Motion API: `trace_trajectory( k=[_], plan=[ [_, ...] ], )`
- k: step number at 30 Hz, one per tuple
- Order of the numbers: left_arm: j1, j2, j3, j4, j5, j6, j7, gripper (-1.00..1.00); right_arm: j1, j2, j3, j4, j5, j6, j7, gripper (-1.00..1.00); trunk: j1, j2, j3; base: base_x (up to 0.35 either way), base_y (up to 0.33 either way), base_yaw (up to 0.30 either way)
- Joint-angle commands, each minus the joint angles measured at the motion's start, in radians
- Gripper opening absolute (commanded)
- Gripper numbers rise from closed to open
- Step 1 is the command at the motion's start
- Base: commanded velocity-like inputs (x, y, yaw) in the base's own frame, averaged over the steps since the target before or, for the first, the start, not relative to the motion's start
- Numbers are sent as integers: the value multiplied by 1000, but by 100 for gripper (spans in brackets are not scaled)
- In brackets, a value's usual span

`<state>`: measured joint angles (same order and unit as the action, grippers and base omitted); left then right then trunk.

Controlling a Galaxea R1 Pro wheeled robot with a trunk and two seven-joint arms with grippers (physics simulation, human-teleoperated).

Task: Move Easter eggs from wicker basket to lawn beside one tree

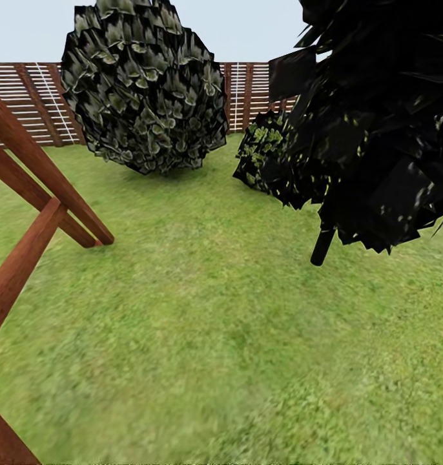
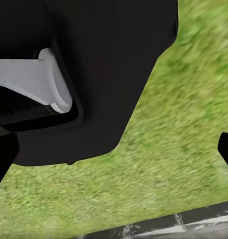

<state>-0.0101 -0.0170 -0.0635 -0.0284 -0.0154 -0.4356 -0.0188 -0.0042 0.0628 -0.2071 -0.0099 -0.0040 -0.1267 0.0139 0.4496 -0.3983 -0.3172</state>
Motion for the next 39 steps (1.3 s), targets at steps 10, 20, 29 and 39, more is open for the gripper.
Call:
trace_trajectory(
  k=[10, 20, 29, 39],
  plan=[
    [-1, 0, -6, 1, -1, -3, 2, 100, 0, 1, -6, 1, 1, -4, 1, 100, 0, -2, -18, 0, 0, 0],
    [-1, 0, -6, 2, -1, -3, 2, 100, 0, 2, -5, 1, 1, -4, 1, 100, 0, -2, -35, 0, 0, 0],
    [-1, 0, -6, 2, -1, -3, 2, 100, 0, 2, -6, 1, 1, -4, 1, 100, 0, -2, -50, 0, 0, 0],
    [-1, 0, -6, 2, -1, -3, 2, 100, 0, 2, -6, 1, 1, -4, 1, 100, 0, -2, -66, 0, 0, 0]
  ],
)
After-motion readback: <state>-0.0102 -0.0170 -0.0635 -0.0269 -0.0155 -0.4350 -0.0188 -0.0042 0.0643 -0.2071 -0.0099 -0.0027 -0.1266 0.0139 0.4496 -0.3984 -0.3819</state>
